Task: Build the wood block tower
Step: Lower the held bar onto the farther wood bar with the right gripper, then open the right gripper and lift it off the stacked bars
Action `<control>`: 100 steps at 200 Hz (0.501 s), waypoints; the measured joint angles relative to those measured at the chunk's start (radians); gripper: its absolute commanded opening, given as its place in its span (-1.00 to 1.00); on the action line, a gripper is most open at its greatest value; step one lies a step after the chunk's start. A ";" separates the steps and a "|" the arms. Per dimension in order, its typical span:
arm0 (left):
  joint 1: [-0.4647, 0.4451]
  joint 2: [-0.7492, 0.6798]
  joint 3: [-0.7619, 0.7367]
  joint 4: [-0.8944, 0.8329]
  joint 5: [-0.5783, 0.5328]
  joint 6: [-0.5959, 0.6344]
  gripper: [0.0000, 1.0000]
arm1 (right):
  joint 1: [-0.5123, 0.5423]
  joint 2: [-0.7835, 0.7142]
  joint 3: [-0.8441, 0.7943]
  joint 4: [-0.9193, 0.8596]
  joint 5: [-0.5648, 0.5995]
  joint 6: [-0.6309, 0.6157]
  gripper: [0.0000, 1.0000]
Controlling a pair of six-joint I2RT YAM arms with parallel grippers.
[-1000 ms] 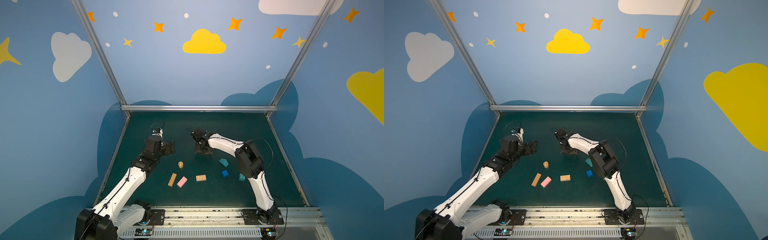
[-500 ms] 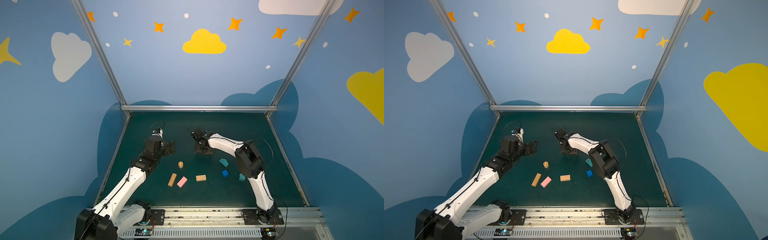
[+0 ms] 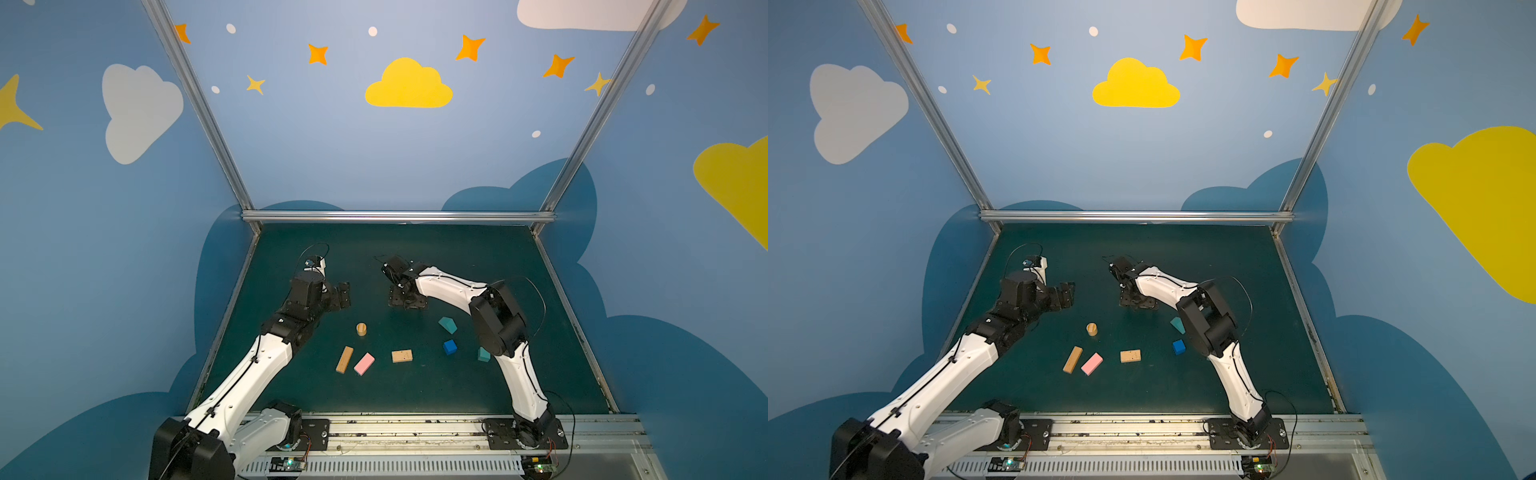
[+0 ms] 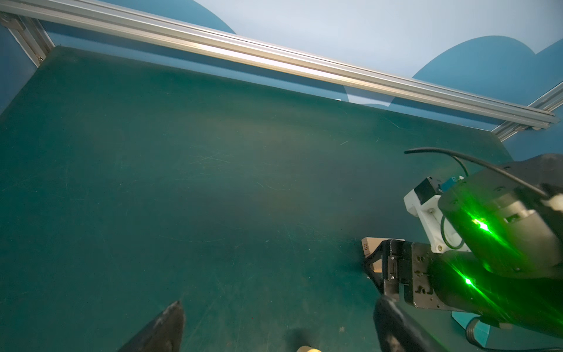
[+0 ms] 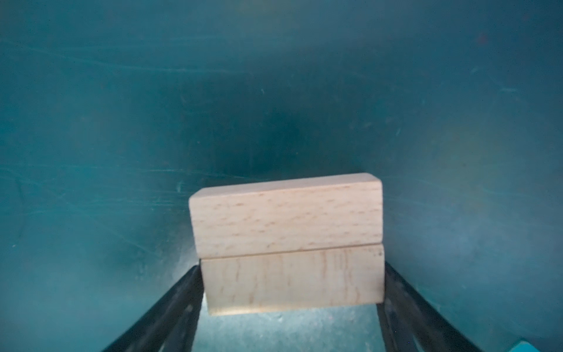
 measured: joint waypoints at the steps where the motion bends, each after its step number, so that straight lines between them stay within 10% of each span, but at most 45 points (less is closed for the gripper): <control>1: 0.000 0.000 0.000 0.000 0.000 0.000 0.93 | 0.000 0.000 0.000 0.000 0.000 0.000 0.70; 100: 0.000 -0.002 -0.005 0.000 0.000 0.000 0.93 | 0.000 -0.004 -0.008 0.005 0.001 0.006 0.76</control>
